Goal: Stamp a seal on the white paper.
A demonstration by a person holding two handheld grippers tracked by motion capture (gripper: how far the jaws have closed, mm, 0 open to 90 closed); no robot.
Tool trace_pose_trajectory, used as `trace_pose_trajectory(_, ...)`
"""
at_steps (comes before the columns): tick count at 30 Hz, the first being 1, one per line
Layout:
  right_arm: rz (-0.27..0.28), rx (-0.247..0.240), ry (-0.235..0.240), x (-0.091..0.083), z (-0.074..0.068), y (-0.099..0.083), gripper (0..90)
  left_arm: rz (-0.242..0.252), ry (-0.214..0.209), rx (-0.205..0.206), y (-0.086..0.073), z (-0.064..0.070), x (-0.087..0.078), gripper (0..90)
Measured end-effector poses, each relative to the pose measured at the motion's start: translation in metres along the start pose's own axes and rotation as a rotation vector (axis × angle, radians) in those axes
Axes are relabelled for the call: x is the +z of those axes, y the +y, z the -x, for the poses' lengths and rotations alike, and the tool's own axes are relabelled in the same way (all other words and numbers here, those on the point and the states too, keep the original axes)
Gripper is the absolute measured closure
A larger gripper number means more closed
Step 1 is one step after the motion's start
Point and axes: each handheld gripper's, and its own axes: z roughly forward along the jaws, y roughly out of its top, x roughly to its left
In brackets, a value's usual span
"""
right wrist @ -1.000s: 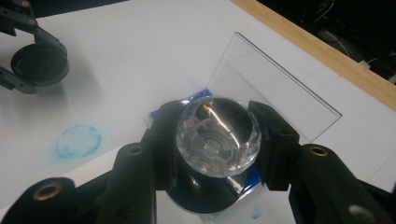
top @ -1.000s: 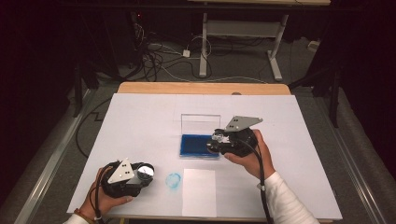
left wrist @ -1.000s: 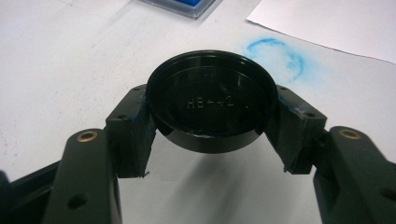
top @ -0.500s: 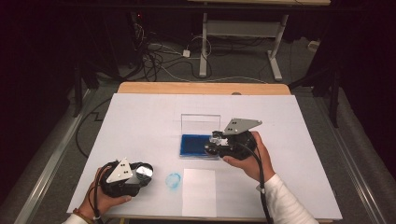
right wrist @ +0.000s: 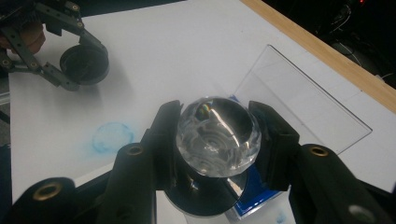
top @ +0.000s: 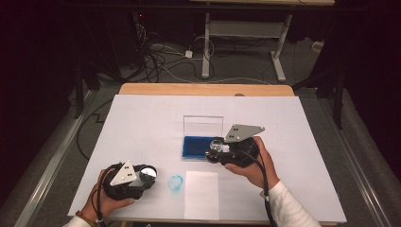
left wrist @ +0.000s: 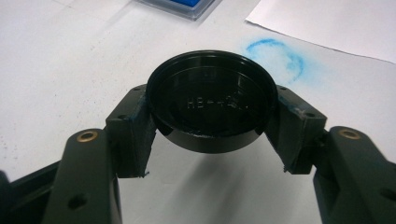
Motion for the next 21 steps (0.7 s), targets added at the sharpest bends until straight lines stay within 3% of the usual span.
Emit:
trace_pose_trajectory(11, 0.005, -0.026, 0.022, -0.010, -0.015, -0.002, 56.8, 0.001, -0.003, 0.017, 0.005, 0.003, 0.003, 36.5)
trace_pose_trajectory(21, -0.042, -0.052, 0.073, -0.002, -0.036, -0.013, 56.8, -0.003, -0.001, 0.024, 0.007, 0.007, 0.003, 36.5)
